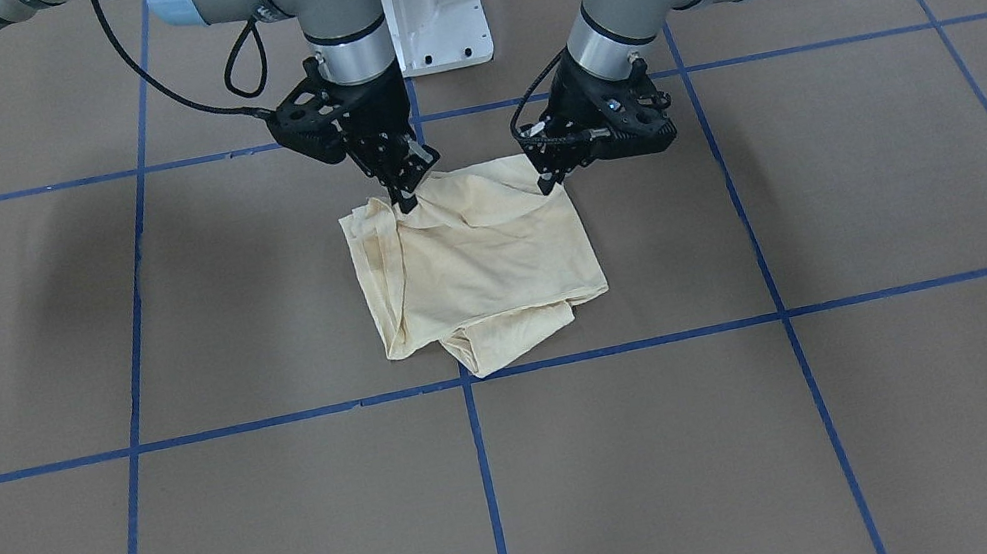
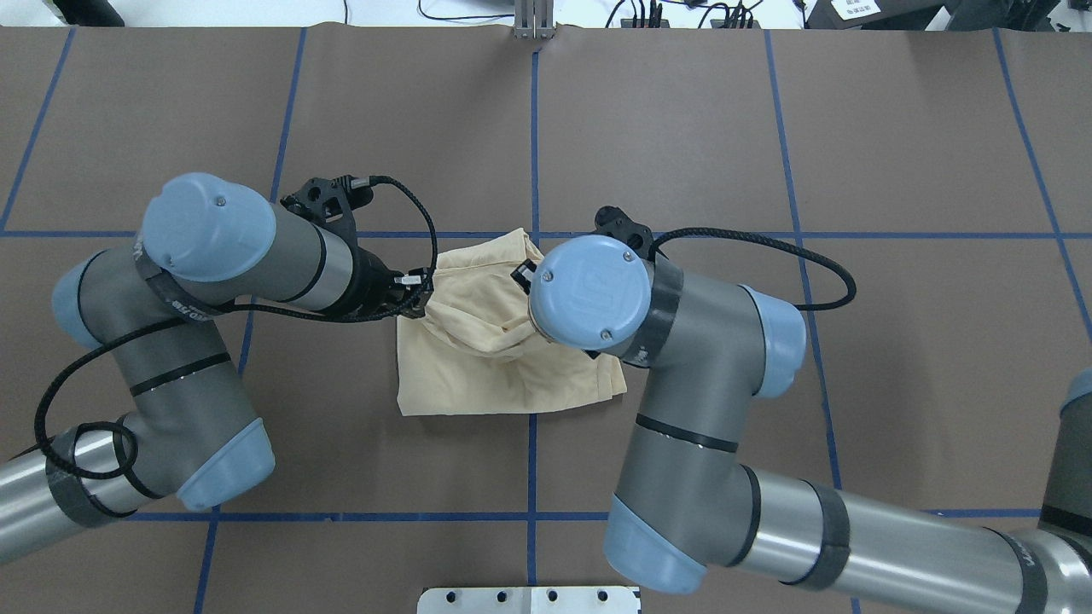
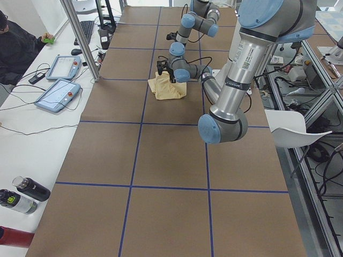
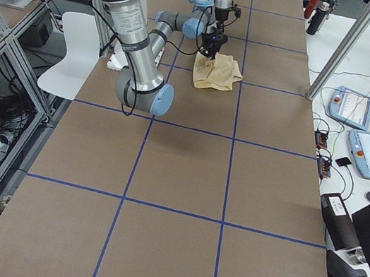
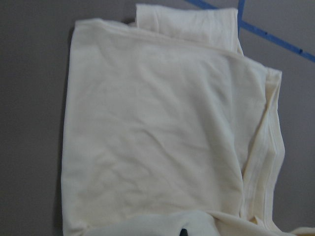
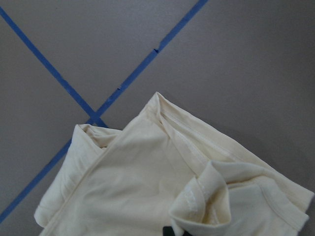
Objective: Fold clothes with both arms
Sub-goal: 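Lift the near edge with both grippers and fold it over the shirt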
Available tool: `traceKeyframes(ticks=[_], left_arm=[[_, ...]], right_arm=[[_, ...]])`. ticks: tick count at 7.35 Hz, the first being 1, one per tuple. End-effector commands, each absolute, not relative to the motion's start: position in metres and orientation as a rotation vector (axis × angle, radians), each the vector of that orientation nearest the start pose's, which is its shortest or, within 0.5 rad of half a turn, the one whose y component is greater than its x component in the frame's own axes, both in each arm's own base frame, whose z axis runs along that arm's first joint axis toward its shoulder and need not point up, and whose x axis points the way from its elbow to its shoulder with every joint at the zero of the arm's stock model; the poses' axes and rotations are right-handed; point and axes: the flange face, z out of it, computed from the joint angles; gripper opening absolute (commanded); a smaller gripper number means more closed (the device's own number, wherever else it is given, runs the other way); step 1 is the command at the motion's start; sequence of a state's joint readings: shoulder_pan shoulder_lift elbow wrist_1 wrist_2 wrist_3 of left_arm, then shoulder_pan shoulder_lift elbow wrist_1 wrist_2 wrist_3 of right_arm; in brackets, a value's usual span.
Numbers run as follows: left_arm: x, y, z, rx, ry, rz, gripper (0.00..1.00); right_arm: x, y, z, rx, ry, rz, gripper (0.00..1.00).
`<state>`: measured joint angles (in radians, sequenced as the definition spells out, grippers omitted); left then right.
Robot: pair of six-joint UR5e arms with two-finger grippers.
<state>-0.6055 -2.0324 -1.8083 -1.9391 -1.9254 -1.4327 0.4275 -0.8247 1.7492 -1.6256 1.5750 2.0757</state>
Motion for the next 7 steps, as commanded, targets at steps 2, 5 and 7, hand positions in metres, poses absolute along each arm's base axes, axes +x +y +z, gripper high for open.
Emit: traceKeyframes(ticks=[2, 5, 7], left_arm=[[0.470, -0.488, 0.270, 0.172, 1.006, -0.242, 0.00], [0.479, -0.503, 0.295, 0.200, 0.955, -0.209, 0.23], [0.464, -0.506, 0.278, 0.256, 0.973, -0.132, 1.00]], right_arm=[[-0.572, -0.470, 0.169, 0.038, -0.898, 0.855, 0.00], [-0.568, -0.503, 0.191, 0.025, -0.874, 0.806, 0.69], [-0.534, -0.534, 0.185, -0.037, -0.892, 0.715, 1.00]])
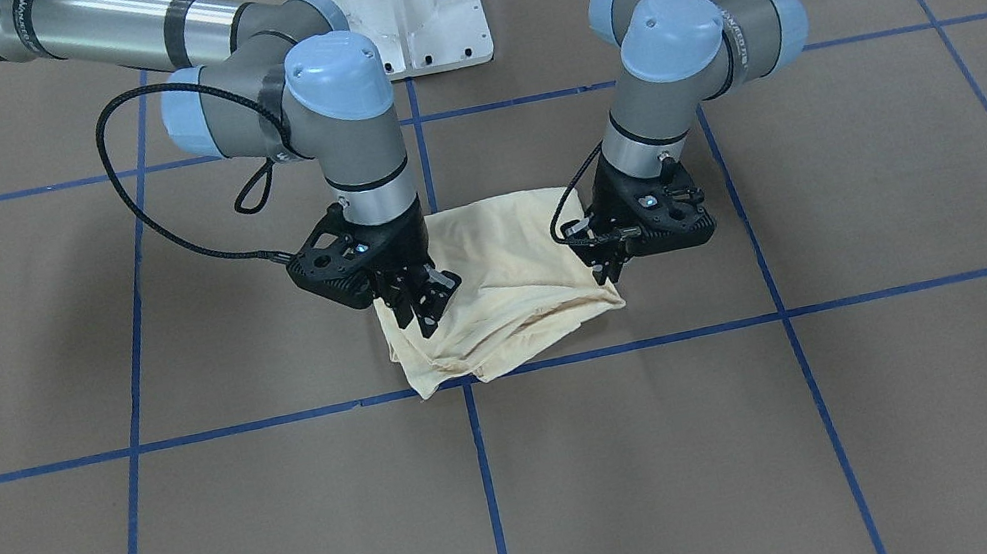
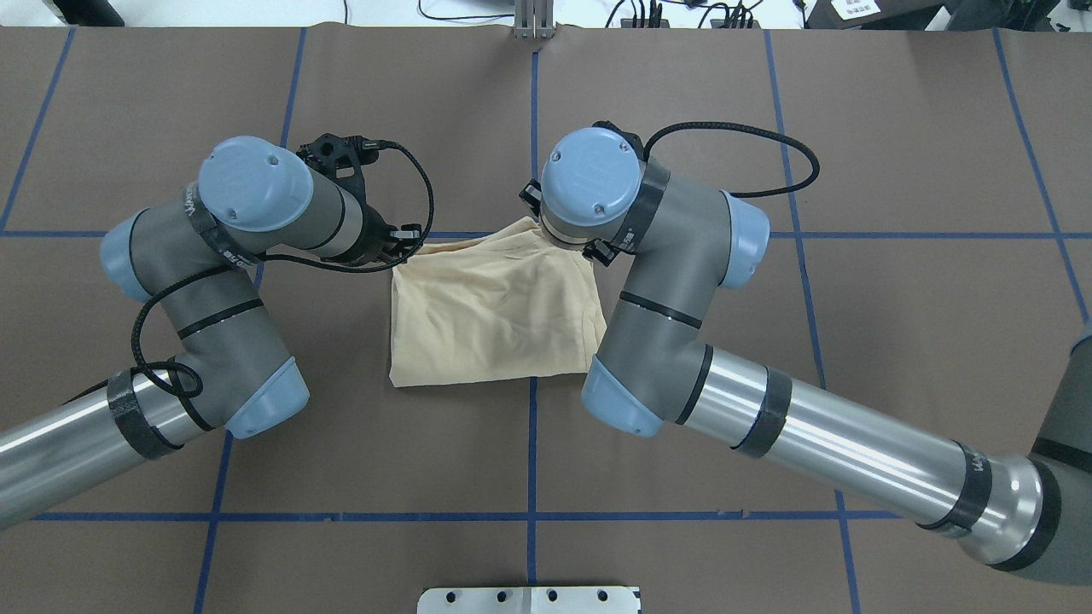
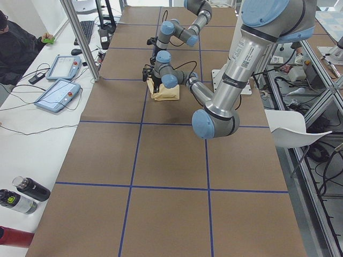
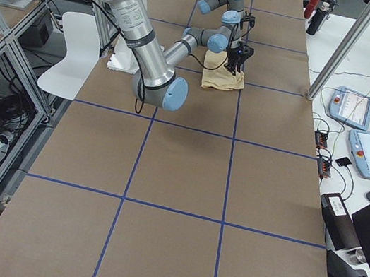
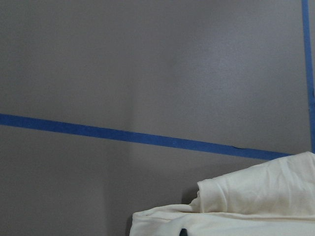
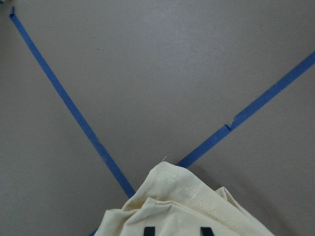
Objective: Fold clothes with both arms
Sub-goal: 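Release the shirt and raise both grippers away from it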
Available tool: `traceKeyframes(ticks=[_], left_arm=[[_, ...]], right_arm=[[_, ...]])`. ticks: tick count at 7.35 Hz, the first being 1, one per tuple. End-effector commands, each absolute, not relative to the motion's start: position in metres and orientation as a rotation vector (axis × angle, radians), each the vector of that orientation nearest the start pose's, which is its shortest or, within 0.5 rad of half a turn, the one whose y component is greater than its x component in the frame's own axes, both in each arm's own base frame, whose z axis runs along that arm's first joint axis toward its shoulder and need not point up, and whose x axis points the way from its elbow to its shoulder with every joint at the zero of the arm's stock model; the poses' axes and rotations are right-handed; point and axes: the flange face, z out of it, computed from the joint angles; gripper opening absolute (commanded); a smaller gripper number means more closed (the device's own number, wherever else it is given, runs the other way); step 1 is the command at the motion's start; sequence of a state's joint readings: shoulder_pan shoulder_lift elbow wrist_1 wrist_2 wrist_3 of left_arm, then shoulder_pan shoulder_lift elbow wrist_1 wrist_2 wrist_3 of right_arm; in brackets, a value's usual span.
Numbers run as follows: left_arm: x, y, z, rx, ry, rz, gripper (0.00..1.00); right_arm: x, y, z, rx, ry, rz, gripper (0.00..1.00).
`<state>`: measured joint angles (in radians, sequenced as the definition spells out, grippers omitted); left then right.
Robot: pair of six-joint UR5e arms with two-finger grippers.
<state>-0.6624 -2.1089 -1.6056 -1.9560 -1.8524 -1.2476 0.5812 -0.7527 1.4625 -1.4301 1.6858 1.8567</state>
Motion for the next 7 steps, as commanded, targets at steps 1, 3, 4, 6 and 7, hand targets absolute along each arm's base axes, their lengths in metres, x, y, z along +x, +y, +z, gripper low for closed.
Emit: traceKeyframes(ticks=[1, 3, 4, 6, 7], left_arm=[[0.447, -0.507, 0.271, 0.237, 1.009, -0.065, 1.00], [0.386, -0.509, 0.283, 0.290, 1.026, 0.107, 1.00], [0.356, -0.504, 0.299, 0.334, 1.009, 0.172, 1.00], [0.287, -0.501, 0.351, 0.411, 0.916, 0.268, 1.00], [0.235, -0.515, 0.385, 0.456, 0.861, 0.363, 1.00]], right_arm=[[-0.516, -0.546, 0.182, -0.093, -0.907, 0.689, 1.00], [-0.490, -0.555, 0.205, -0.110, -0.898, 0.618, 1.00], [-0.458, -0.541, 0.233, -0.076, -0.901, 0.545, 1.00], [-0.358, -0.511, 0.308, -0.041, -0.892, 0.422, 1.00], [-0.308, -0.500, 0.352, -0.028, -0.868, 0.322, 1.00]])
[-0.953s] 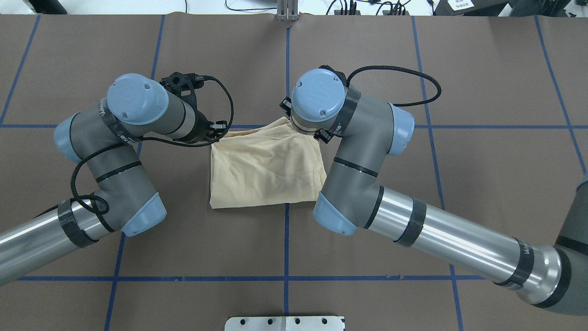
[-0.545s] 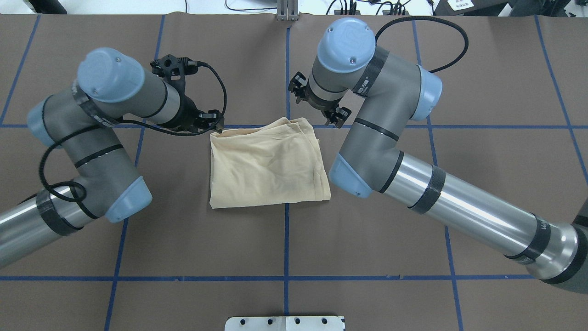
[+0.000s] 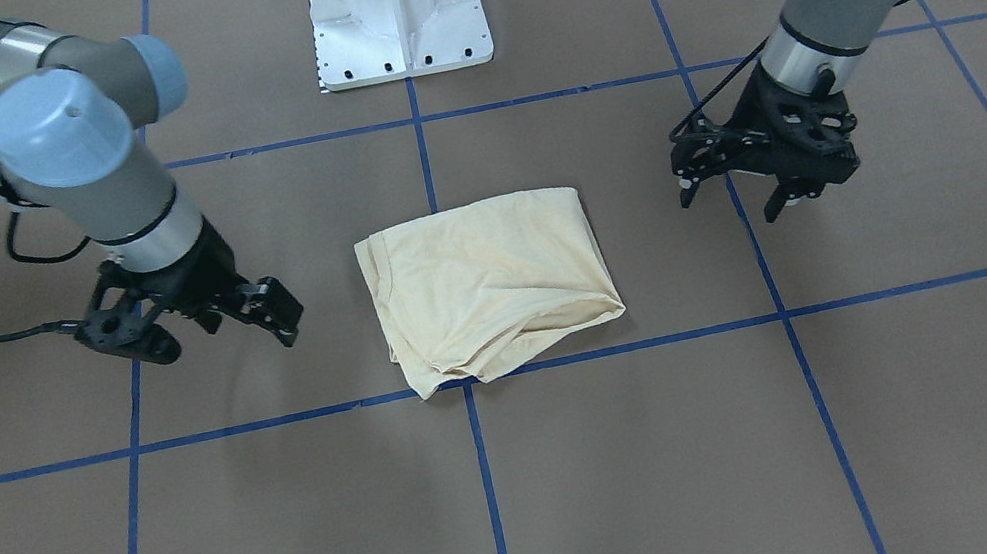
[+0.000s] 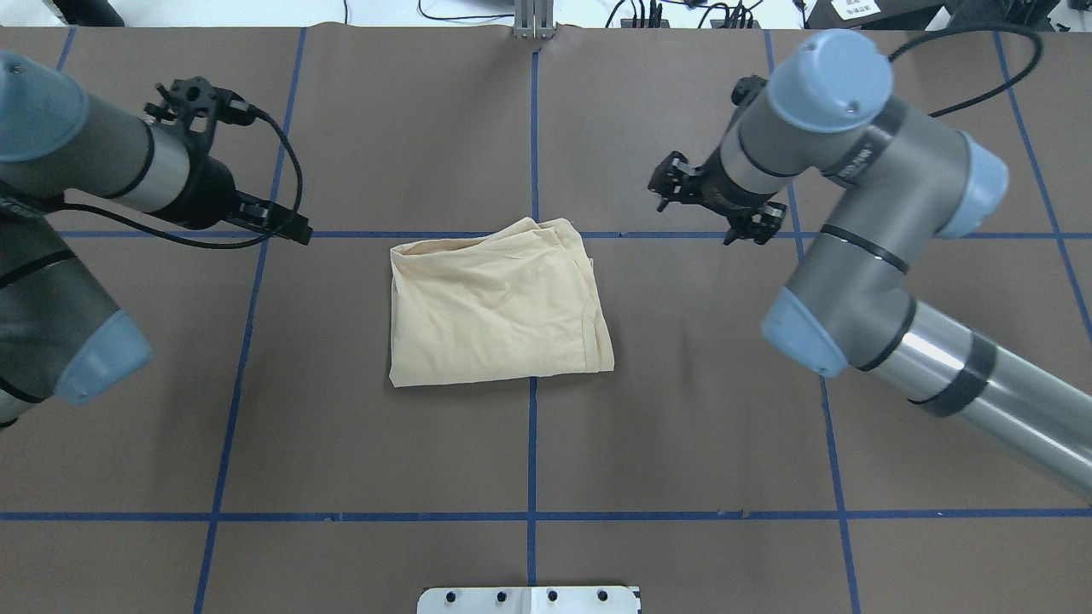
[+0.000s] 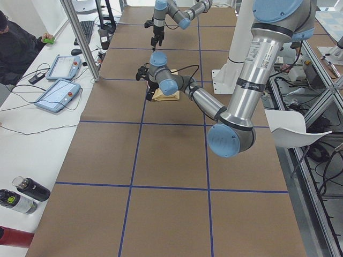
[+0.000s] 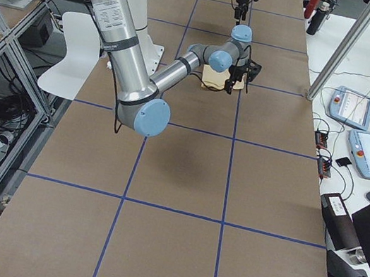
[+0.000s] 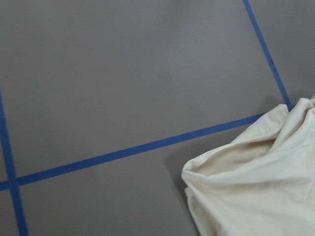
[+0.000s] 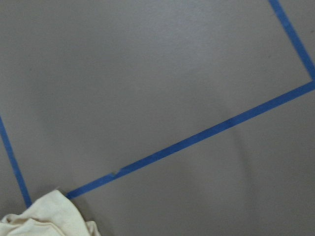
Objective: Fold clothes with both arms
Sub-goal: 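Release the shirt and raise both grippers away from it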
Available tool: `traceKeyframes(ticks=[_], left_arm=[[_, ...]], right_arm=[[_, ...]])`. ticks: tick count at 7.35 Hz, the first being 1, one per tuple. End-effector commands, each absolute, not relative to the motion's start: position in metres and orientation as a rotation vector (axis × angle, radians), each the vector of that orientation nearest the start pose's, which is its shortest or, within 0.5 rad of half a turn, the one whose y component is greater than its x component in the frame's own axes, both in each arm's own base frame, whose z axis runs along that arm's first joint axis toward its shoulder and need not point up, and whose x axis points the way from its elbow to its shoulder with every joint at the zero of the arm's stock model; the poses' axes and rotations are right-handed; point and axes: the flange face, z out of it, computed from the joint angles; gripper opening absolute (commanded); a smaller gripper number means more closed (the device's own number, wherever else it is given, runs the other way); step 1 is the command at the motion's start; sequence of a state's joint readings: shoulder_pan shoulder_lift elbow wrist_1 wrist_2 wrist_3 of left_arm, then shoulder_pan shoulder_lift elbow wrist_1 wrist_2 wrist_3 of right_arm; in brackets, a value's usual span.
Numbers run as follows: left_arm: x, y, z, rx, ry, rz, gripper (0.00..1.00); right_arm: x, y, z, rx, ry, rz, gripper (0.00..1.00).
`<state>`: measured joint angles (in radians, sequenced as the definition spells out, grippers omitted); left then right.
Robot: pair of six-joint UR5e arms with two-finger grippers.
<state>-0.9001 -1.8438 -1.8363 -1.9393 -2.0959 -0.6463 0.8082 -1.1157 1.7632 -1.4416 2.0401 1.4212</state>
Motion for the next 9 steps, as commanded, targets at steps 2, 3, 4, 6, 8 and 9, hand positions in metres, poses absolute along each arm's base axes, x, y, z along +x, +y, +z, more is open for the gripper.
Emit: traceKeyframes(ticks=[2, 3, 4, 6, 8, 9], left_arm=[[0.126, -0.537, 0.424, 0.474, 0.782, 0.448, 1.00], [0.086, -0.539, 0.444, 0.474, 0.726, 0.489, 1.00], [0.045, -0.529, 0.477, 0.464, 0.688, 0.488, 1.00], [-0.005, -0.497, 0.534, 0.412, 0.664, 0.442, 1.00], [-0.025, -0.444, 0.582, 0.324, 0.732, 0.366, 1.00], [-0.024, -0.442, 0.614, 0.265, 0.736, 0.350, 1.00]], right_arm=[[-0.189, -0.484, 0.456, 0.033, -0.791, 0.129, 1.00], [-0.124, -0.477, 0.501, 0.049, -0.787, 0.036, 1.00], [-0.067, -0.465, 0.545, 0.069, -0.765, -0.017, 1.00], [0.002, -0.450, 0.634, 0.069, -0.770, -0.135, 1.00], [0.036, -0.426, 0.675, 0.045, -0.817, -0.104, 1.00], [0.050, -0.415, 0.681, 0.046, -0.801, -0.071, 1.00]])
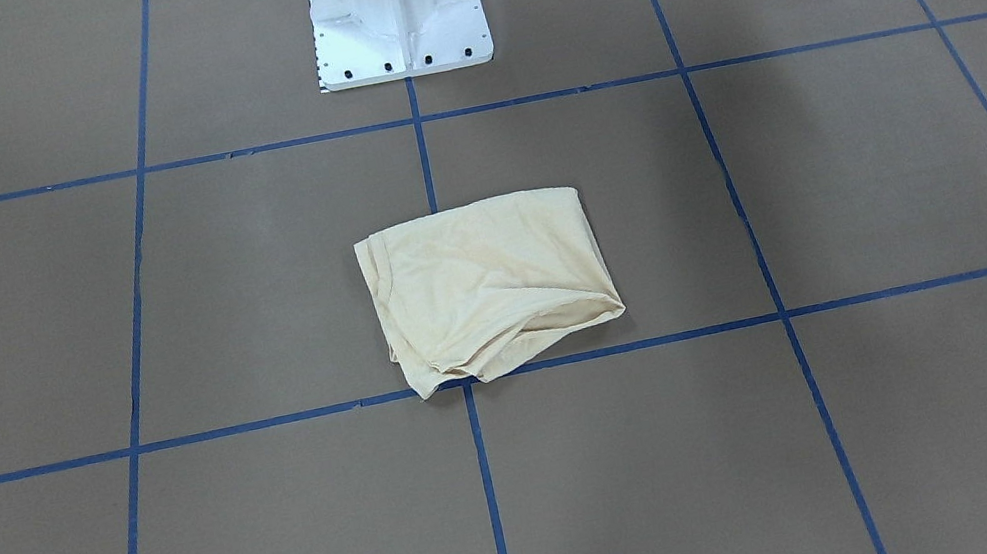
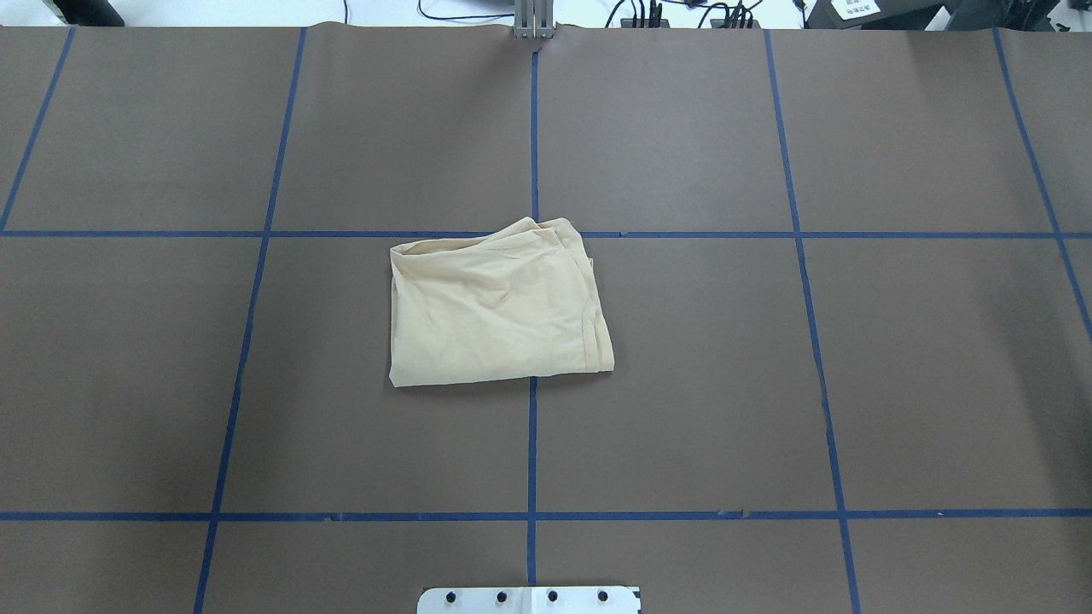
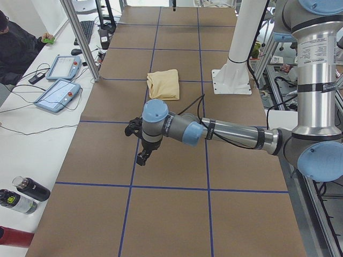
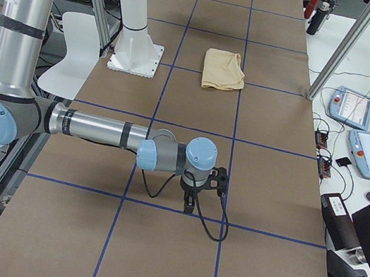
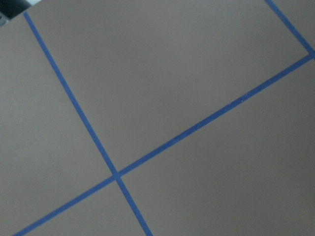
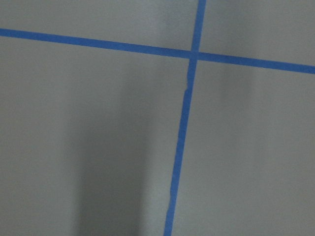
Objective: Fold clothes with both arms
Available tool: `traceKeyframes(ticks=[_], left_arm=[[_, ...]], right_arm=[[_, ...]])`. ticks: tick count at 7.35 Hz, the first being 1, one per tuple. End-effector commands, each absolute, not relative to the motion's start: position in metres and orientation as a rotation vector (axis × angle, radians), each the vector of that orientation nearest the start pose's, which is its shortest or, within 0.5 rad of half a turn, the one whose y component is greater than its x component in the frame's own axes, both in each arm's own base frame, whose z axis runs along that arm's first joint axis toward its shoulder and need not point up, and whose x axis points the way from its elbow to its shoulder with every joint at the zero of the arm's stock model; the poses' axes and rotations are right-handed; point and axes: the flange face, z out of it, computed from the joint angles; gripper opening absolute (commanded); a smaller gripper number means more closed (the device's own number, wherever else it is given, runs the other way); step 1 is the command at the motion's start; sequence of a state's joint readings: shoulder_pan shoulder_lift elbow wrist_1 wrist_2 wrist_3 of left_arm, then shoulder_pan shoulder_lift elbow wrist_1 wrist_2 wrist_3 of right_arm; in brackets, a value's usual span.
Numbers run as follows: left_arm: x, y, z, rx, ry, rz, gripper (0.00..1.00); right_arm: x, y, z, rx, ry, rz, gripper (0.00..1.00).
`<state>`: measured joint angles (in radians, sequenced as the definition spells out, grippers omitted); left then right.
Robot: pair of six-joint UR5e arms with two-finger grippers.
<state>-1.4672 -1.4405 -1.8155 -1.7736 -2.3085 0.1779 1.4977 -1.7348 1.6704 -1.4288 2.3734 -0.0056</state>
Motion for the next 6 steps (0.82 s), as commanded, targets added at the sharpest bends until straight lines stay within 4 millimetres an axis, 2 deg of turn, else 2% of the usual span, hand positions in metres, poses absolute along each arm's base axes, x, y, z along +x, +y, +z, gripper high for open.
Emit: traceKeyframes(ticks=[1, 2, 3, 4, 5, 6], left_arm=[[-0.041, -0.439, 0.622, 0.269, 0.737, 0.317, 1.00], [-0.053, -0.432, 0.627, 0.256, 0.738, 0.282, 1.00], [-0.052, -0.413, 0.640, 0.224, 0.776, 0.267, 1.00], [-0.051, -0.403, 0.637, 0.223, 0.845, 0.257, 1.00], [-0.052, -0.403, 0.644, 0.207, 0.867, 0.239, 1.00], [-0.055, -0.402, 0.634, 0.229, 0.850, 0.244, 1.00]], right_arm=[[0.058, -0.402, 0.692, 0.030, -0.752, -0.049, 1.00], [0.061, -0.402, 0.683, 0.039, -0.720, -0.022, 1.00], [0.060, -0.405, 0.668, 0.034, -0.723, 0.057, 1.00], [0.061, -0.406, 0.658, 0.055, -0.724, 0.048, 1.00], [0.060, -0.406, 0.657, 0.054, -0.725, 0.049, 1.00], [0.059, -0.406, 0.656, 0.053, -0.733, 0.048, 1.00]])
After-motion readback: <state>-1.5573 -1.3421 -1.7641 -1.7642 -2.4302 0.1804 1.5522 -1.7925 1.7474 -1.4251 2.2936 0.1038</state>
